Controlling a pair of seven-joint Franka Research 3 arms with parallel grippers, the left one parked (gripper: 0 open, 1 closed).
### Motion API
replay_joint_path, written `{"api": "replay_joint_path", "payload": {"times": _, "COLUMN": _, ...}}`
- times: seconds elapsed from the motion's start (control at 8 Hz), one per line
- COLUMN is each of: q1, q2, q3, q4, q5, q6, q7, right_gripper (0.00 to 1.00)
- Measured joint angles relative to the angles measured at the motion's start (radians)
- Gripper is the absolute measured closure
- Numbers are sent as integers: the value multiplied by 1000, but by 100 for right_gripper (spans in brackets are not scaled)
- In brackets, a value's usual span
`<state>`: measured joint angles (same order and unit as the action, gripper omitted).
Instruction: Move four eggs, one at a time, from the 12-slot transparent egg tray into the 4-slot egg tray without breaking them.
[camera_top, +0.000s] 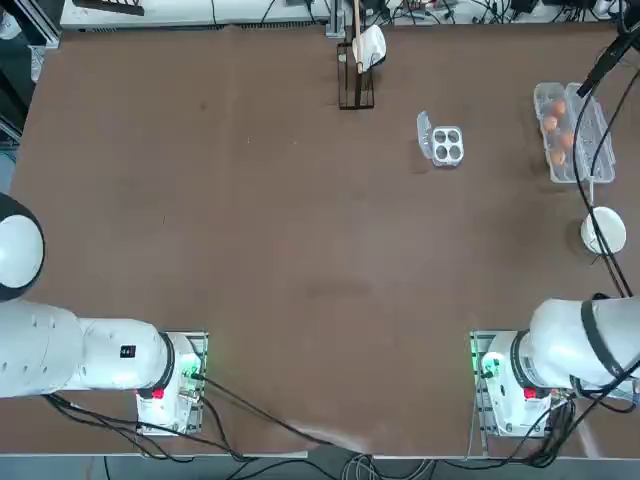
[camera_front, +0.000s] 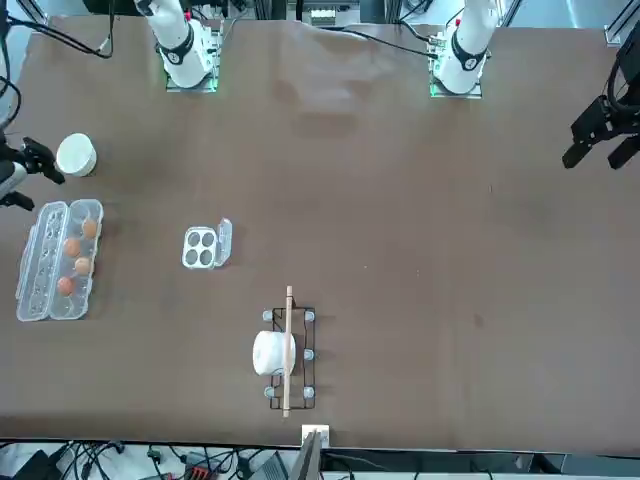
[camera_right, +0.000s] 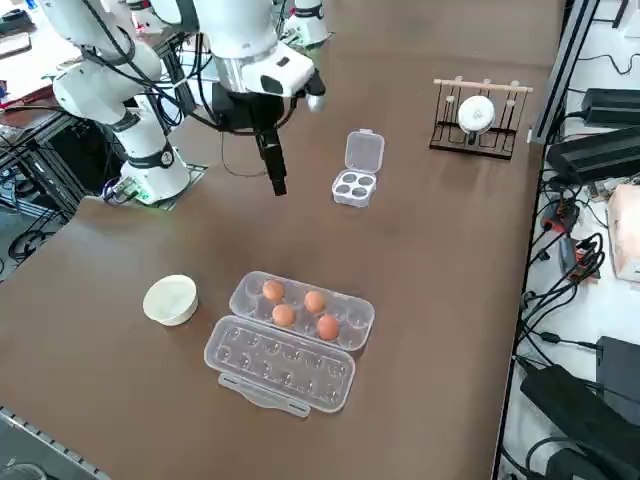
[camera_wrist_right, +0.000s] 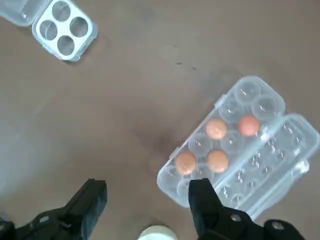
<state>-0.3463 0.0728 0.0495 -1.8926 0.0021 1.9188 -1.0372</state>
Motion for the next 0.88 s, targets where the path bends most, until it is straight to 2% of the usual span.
{"api": "replay_joint_path", "payload": {"times": 0.38, "q1": -8, "q2": 101, "q3": 2, "q4": -11, "q5": 0, "q6": 112, "q7": -185, "right_gripper": 0}}
{"api": "replay_joint_path", "payload": {"times": 0.62, "q1": -46, "q2": 152, "q3": 0, "q4": -18, "q5": 0, "q6": 168, "q7": -285, "right_gripper": 0}}
{"api": "replay_joint_path", "payload": {"times": 0.88, "q1": -87, "q2": 189, "q3": -2, "q4": -72, "q5": 0, "q6": 262, "q7": -401, "right_gripper": 0}}
